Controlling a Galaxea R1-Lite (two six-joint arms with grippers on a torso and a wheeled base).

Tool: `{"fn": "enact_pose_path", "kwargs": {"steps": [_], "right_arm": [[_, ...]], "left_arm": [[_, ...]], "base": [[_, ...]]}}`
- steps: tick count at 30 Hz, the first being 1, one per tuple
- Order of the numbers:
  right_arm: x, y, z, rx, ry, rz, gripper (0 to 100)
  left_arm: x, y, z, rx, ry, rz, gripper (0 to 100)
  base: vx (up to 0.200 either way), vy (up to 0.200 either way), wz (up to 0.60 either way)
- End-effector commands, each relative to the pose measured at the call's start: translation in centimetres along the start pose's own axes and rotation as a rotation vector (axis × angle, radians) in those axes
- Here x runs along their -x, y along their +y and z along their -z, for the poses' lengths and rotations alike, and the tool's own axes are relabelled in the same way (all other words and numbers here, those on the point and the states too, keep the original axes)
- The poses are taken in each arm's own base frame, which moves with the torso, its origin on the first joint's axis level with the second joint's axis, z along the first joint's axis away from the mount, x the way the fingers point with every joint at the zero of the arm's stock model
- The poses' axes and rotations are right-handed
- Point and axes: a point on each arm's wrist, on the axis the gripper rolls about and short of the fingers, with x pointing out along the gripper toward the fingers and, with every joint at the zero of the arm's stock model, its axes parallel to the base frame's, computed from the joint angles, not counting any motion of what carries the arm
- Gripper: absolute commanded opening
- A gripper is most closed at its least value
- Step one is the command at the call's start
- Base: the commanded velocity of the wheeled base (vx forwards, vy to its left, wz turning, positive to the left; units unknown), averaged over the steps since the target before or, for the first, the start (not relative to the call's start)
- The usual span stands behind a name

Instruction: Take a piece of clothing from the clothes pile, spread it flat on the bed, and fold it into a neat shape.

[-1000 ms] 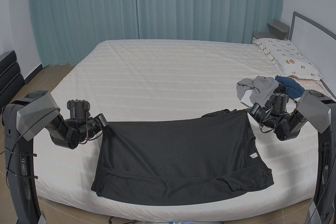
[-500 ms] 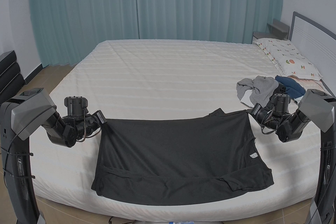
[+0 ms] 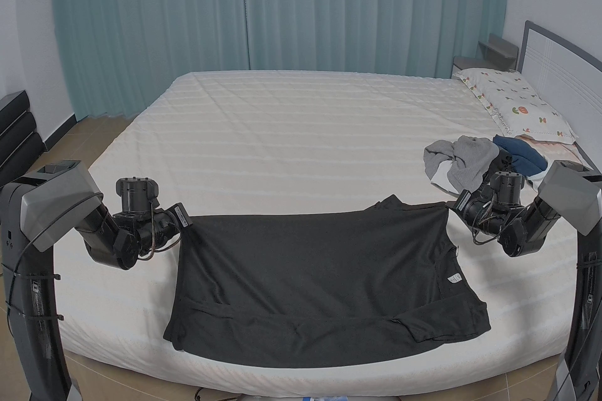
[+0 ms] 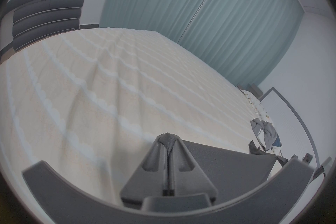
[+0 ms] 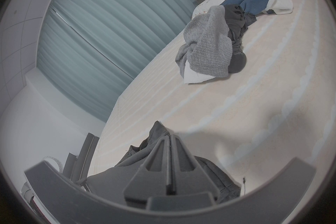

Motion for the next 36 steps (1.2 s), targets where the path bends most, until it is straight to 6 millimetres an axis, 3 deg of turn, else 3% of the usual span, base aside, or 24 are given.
{"fn": "enact_pose_path", "kwargs": {"steps": [1,11,22,36], "right_arm": [[0.0,-0.1,-0.1,-0.001,-0.009,0.000,0],[0.1,-0.1,0.4,0.000,0.008,0.004,0],[3.0,-0.4,1.4,0.017,0.098,0.011,0],[5.9,-1.1,2.8,0.068,0.177,0.022,0]], "left_arm": [[-0.1,-0.1,0.4,-0.002,-0.006,0.015,0],[-0.5,0.1,0.8,-0.006,-0.011,0.019,0],[-0.1,0.5,1.2,-0.068,0.001,-0.002,0],[2.0,2.1,4.3,-0.261,0.001,0.004,0]], "base": [[0.000,0.000,0.00],[0.000,0.000,0.00],[0.000,0.000,0.00],[0.000,0.000,0.00]]}}
